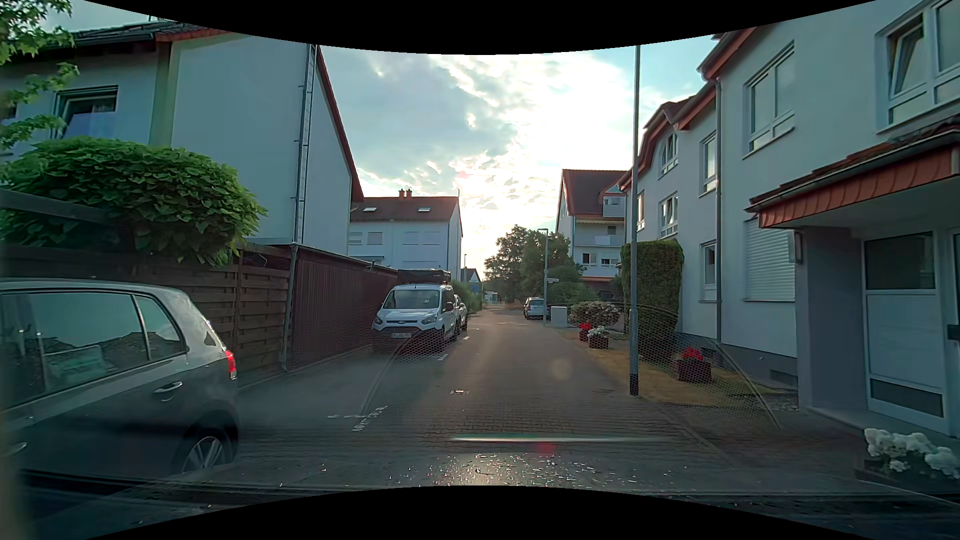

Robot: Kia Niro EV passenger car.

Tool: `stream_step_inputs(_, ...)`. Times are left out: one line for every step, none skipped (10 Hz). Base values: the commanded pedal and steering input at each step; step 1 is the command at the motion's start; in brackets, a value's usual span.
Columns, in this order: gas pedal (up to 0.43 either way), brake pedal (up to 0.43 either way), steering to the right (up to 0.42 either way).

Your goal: Follow the waypoints while adhering to traffic rules and regulations

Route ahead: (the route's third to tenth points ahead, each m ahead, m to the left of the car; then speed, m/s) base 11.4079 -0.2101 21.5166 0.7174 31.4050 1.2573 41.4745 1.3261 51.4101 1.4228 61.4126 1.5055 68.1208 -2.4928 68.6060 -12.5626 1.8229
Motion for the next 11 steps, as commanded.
stream_step_inputs(0.000, 0.000, 0.030)
stream_step_inputs(0.000, 0.000, 0.029)
stream_step_inputs(0.000, 0.000, 0.028)
stream_step_inputs(0.000, 0.000, 0.021)
stream_step_inputs(0.000, 0.000, 0.006)
stream_step_inputs(0.000, 0.000, -0.008)
stream_step_inputs(0.000, 0.000, -0.018)
stream_step_inputs(0.000, 0.000, -0.036)
stream_step_inputs(0.000, 0.000, -0.060)
stream_step_inputs(0.000, 0.000, -0.083)
stream_step_inputs(0.008, 0.000, -0.100)
